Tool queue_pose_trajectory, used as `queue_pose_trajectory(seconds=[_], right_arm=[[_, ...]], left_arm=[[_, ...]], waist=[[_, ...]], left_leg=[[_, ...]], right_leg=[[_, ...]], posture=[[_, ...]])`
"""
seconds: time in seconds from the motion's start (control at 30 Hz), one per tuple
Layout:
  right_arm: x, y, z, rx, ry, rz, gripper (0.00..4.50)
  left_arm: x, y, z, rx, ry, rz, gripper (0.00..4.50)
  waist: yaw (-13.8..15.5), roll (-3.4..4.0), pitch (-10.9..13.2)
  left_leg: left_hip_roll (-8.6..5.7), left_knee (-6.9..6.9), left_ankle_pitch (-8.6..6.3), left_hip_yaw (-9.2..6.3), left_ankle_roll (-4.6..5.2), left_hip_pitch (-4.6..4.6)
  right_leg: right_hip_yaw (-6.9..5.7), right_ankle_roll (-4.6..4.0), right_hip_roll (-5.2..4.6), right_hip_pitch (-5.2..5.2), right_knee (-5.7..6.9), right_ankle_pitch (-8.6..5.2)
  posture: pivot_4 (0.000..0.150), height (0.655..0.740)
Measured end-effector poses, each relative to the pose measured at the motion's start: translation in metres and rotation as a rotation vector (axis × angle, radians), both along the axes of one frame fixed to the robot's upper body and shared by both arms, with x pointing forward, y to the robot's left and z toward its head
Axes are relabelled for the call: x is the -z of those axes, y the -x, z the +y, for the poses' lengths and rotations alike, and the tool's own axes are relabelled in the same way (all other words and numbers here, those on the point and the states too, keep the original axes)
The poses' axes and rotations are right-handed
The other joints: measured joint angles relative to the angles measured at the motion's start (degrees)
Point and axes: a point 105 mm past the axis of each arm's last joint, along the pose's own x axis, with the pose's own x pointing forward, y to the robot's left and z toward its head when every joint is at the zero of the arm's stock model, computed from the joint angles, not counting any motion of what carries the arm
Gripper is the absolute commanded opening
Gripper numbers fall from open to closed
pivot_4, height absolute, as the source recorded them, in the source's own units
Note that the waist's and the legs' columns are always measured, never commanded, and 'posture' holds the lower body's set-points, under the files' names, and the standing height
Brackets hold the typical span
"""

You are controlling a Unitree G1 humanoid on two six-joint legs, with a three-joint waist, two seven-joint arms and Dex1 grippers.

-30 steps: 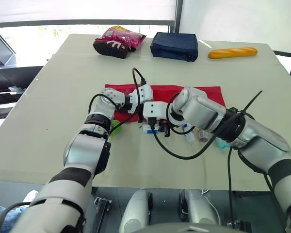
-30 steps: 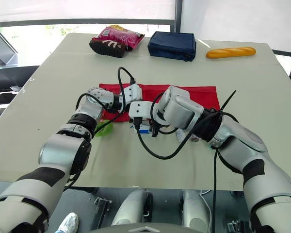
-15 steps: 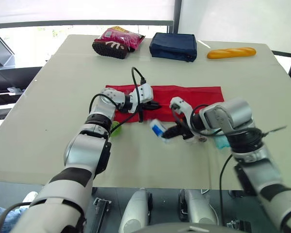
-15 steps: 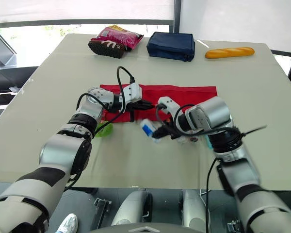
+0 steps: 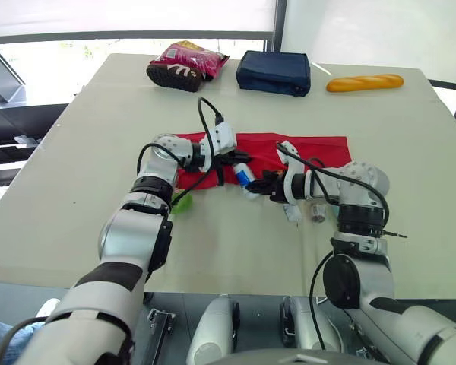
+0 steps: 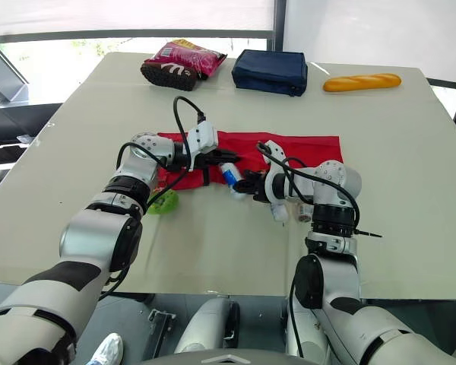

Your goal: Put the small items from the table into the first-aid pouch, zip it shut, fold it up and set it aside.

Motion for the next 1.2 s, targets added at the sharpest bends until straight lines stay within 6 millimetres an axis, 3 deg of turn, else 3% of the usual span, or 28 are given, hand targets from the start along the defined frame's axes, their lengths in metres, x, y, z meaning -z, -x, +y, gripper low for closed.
queue_pose_trajectory(seconds=[0.37, 0.67, 0.93, 1.2], right_arm=[[-0.005, 0.004, 0.001, 0.007, 0.006, -0.001, 0.01], [-0.004, 0.011, -0.012, 0.017, 0.017, -0.003, 0.01], [-0.009, 0.006, -0.004, 0.069, -0.034, 0.054, 0.01], [-0.001, 0.002, -0.013, 0.131, 0.015, 0.088, 0.01]], left_arm=[[-0.001, 0.0, 0.002, -0.003, -0.004, -0.005, 0.0], [0.008, 0.003, 0.004, 0.004, -0.014, 0.021, 0.0], [0.006, 0.002, 0.005, -0.002, -0.006, 0.012, 0.0], [0.008, 0.004, 0.001, 0.012, -0.001, 0.016, 0.0]], waist=[[-0.21, 0.0, 0.0], [-0.33, 0.0, 0.01], [-0.68, 0.0, 0.0], [-0.81, 0.01, 0.01]], left_leg=[[0.03, -0.04, 0.0, 0.0, 0.01, -0.02], [0.08, -0.05, -0.01, 0.03, 0.02, 0.0], [0.09, -0.07, -0.01, 0.04, 0.02, -0.02], [0.09, -0.08, -0.01, 0.04, 0.03, -0.03]], right_leg=[[0.01, 0.0, 0.02, -0.02, -0.03, 0.0], [0.05, 0.0, 0.06, -0.03, -0.02, 0.0], [0.06, 0.01, 0.05, -0.03, -0.05, 0.0], [0.07, 0.01, 0.03, -0.03, -0.07, -0.01]], posture=[[0.15, 0.7164], [0.15, 0.7164], [0.15, 0.7164], [0.15, 0.7164]])
